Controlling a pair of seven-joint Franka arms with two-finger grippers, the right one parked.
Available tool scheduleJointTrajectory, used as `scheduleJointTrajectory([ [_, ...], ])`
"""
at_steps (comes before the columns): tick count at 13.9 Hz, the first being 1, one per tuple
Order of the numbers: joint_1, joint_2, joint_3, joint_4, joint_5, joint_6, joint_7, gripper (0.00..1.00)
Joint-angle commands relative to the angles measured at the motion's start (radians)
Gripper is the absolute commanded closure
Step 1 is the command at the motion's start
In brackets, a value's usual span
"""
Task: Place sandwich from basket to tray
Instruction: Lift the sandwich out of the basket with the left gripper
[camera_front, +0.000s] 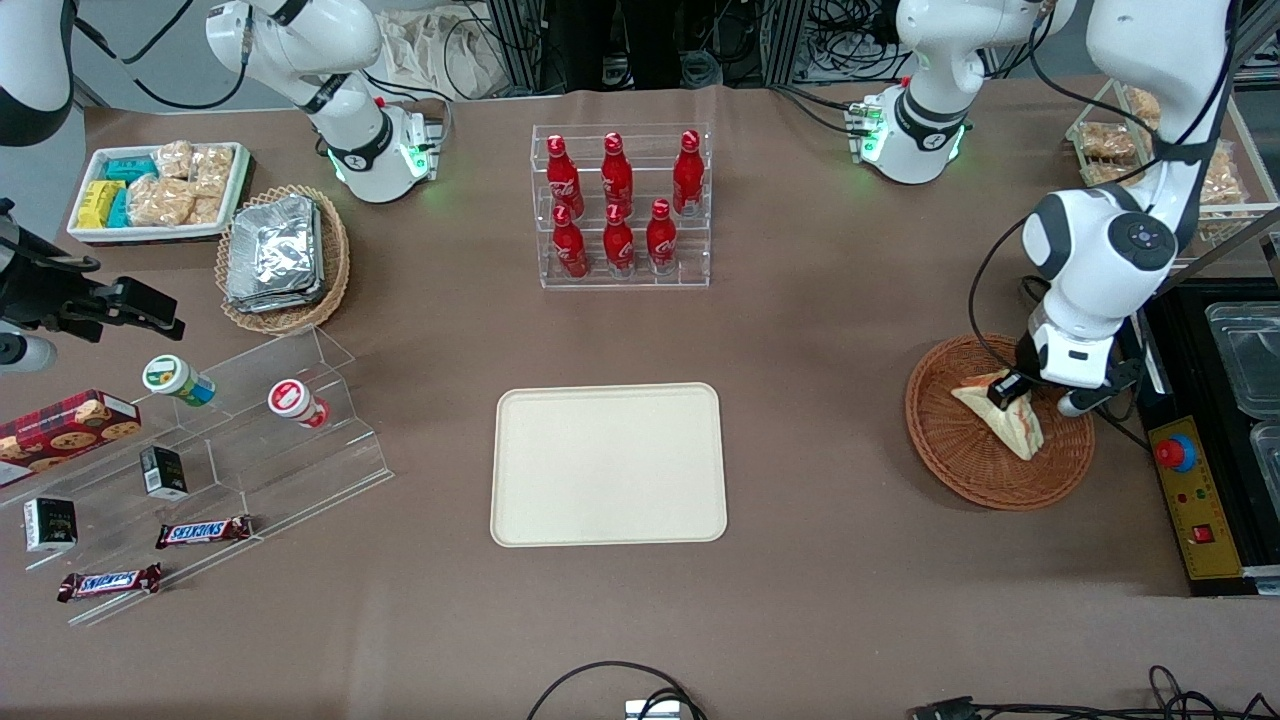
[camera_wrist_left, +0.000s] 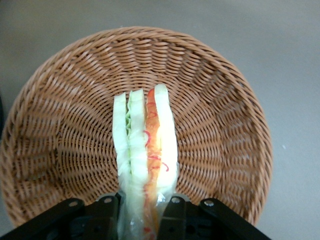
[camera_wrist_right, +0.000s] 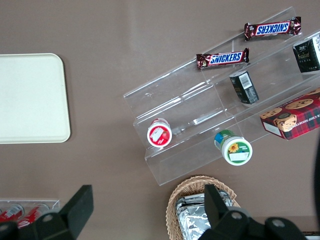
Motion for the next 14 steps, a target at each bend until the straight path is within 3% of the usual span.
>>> scheduleJointTrajectory([
  [1, -0.003, -0.059, -0.040, 0.046, 0.010, -0.133, 0.053, 0.88],
  [6, -0.005, -0.060, -0.143, 0.233, 0.010, -0.411, 0.066, 0.86],
  [10, -0.005, -0.043, -0.226, 0.362, 0.011, -0.534, 0.056, 0.86],
  [13, -0.008, -0.003, -0.290, 0.469, 0.134, -0.642, 0.050, 0.87],
  [14, -0.009, 0.018, -0.303, 0.520, 0.134, -0.690, 0.047, 0.88],
])
